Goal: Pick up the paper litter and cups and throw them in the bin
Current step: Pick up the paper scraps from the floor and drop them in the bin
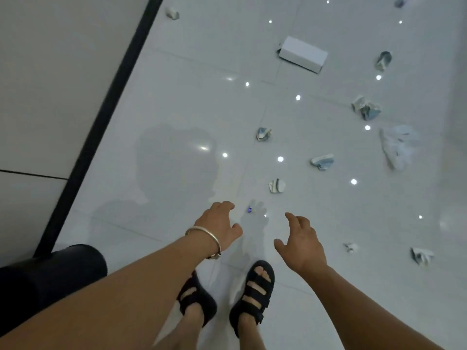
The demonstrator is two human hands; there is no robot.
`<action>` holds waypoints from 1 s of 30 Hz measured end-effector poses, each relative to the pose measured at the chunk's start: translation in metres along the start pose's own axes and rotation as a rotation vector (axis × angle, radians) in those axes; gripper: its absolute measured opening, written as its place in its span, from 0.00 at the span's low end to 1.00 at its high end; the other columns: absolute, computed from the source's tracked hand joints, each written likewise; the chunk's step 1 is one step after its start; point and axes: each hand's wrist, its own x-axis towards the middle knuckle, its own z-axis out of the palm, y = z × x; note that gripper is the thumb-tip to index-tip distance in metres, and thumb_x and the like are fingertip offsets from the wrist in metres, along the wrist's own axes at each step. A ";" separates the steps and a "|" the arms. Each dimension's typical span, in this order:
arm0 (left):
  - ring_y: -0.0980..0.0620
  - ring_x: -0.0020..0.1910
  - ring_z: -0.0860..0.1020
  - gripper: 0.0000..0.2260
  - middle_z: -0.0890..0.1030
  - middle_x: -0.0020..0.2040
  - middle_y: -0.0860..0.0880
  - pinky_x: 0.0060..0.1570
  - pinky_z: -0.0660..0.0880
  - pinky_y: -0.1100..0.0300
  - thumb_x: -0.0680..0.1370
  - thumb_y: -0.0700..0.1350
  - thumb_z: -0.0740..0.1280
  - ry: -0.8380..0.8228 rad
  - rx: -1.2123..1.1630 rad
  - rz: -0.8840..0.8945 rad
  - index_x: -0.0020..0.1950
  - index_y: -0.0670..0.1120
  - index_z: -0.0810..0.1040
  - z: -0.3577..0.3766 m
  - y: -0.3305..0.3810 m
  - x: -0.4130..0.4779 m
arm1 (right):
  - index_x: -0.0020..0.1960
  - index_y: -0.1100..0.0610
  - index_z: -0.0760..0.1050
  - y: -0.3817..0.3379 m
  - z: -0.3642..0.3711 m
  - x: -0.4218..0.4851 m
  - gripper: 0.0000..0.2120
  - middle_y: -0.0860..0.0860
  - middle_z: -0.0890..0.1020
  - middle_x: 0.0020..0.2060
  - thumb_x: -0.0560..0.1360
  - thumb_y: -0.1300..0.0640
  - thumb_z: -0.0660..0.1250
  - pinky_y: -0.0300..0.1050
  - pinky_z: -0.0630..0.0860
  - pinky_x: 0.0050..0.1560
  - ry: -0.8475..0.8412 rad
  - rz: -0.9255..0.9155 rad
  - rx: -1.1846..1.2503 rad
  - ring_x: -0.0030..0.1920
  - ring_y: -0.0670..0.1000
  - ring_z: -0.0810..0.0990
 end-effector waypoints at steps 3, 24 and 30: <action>0.48 0.66 0.69 0.27 0.65 0.71 0.49 0.64 0.68 0.54 0.76 0.53 0.63 -0.062 0.041 0.007 0.74 0.50 0.61 0.008 0.000 0.027 | 0.77 0.49 0.54 0.006 0.006 0.015 0.34 0.50 0.62 0.72 0.76 0.46 0.65 0.47 0.73 0.56 -0.026 0.048 0.049 0.66 0.54 0.69; 0.48 0.57 0.75 0.22 0.74 0.64 0.47 0.55 0.71 0.58 0.76 0.51 0.64 -0.082 0.077 -0.065 0.69 0.46 0.68 0.149 -0.096 0.260 | 0.65 0.54 0.71 0.039 0.229 0.237 0.19 0.54 0.74 0.56 0.76 0.53 0.67 0.45 0.69 0.42 0.107 -0.064 0.105 0.52 0.55 0.75; 0.50 0.55 0.75 0.21 0.75 0.62 0.48 0.52 0.69 0.60 0.77 0.53 0.62 -0.098 0.040 -0.097 0.68 0.47 0.69 0.152 -0.091 0.261 | 0.51 0.55 0.79 0.042 0.226 0.237 0.08 0.51 0.79 0.44 0.78 0.53 0.63 0.42 0.63 0.39 0.168 -0.103 0.098 0.45 0.53 0.76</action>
